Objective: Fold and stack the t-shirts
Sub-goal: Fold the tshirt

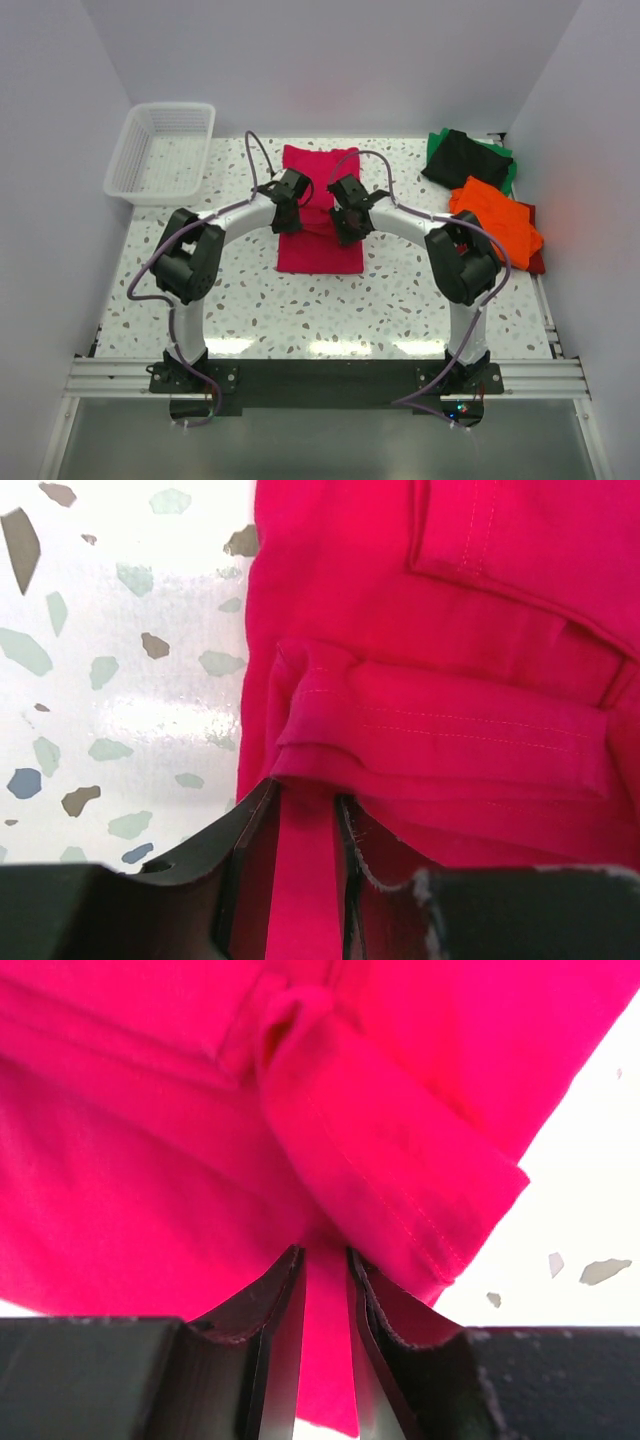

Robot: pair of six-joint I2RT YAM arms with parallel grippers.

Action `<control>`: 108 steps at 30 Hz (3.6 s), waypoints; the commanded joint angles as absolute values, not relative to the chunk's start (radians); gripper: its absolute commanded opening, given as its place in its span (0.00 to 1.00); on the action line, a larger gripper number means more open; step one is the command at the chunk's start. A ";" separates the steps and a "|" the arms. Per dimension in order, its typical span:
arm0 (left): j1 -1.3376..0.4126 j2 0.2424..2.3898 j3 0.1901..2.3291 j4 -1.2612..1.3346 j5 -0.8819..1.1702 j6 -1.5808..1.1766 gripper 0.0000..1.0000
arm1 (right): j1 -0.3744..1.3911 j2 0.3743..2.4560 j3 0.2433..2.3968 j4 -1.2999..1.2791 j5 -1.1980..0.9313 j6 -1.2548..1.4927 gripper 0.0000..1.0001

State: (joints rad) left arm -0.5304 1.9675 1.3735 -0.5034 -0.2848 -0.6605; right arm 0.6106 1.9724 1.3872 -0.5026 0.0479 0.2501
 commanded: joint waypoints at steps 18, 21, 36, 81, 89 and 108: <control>-0.489 2.088 1.632 -0.511 -0.345 -0.592 0.33 | 0.580 2.129 1.727 -0.508 0.282 0.226 0.25; -0.483 2.106 1.666 -0.512 -0.348 -0.586 0.33 | 0.566 2.161 1.782 -0.518 0.301 0.216 0.25; -0.457 1.982 1.614 -0.524 -0.387 -0.549 0.34 | 0.479 2.031 1.711 -0.534 0.330 0.291 0.35; -0.439 1.552 0.647 0.061 0.101 -0.739 0.40 | 0.477 1.618 0.813 -0.058 -0.227 0.499 0.42; -0.440 1.514 0.658 0.002 0.078 -0.724 0.10 | 0.477 1.640 0.778 -0.058 -0.256 0.505 0.00; -0.638 1.188 0.571 -0.333 -0.050 -0.845 0.00 | 0.528 1.289 0.562 -0.225 -0.307 0.529 0.00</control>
State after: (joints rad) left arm -0.5343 1.2648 0.5907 -0.2272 0.0601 -0.7654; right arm 0.5064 1.3895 0.6224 -0.1432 -0.2924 0.5110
